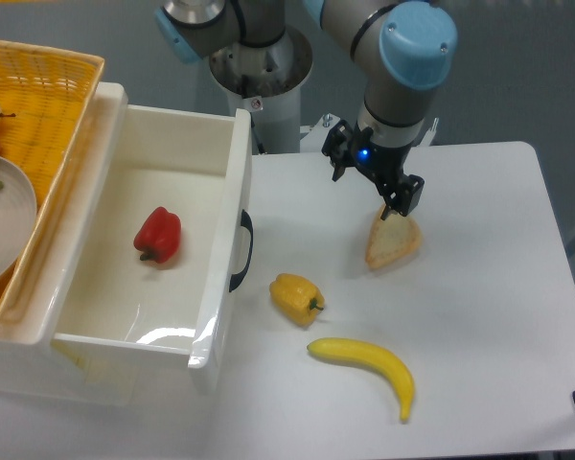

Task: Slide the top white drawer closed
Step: 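Move the gripper away from the bread slice toward the open drawer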

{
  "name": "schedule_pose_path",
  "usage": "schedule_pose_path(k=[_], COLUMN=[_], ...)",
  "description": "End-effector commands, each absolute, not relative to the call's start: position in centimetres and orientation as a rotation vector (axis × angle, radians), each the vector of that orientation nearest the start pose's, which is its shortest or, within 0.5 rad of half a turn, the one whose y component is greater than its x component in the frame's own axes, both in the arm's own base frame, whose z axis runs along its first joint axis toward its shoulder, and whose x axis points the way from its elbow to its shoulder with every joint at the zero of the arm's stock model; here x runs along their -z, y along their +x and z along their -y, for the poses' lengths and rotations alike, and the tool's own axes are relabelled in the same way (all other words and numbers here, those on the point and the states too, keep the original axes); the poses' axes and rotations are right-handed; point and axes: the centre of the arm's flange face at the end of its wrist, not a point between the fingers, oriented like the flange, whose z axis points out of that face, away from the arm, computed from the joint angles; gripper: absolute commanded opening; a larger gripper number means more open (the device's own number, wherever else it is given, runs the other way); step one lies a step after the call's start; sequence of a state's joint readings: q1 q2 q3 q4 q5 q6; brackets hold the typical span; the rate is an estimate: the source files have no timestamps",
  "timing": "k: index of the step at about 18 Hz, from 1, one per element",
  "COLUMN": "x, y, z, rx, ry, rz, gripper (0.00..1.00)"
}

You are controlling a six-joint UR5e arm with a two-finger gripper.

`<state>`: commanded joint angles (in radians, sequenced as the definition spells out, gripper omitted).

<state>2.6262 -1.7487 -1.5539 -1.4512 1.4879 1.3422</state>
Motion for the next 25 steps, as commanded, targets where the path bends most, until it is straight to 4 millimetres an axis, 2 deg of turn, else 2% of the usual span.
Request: schedule_pose_path(k=[12, 19, 22, 25], x=[-37.2, -33.6, -32.5, -30.9], y=[-43.8, -44.0, -43.5, -42.6], z=[-41.0, -41.9, -43.4, -45.1], rx=[0.132, 0.228, 0.224, 0.28], ry=[-3.057, -3.114, -3.114, -3.106], rz=[-0.397, 0.118, 0.111, 0.296], gripper=[1.0, 1.0, 1.0, 1.0])
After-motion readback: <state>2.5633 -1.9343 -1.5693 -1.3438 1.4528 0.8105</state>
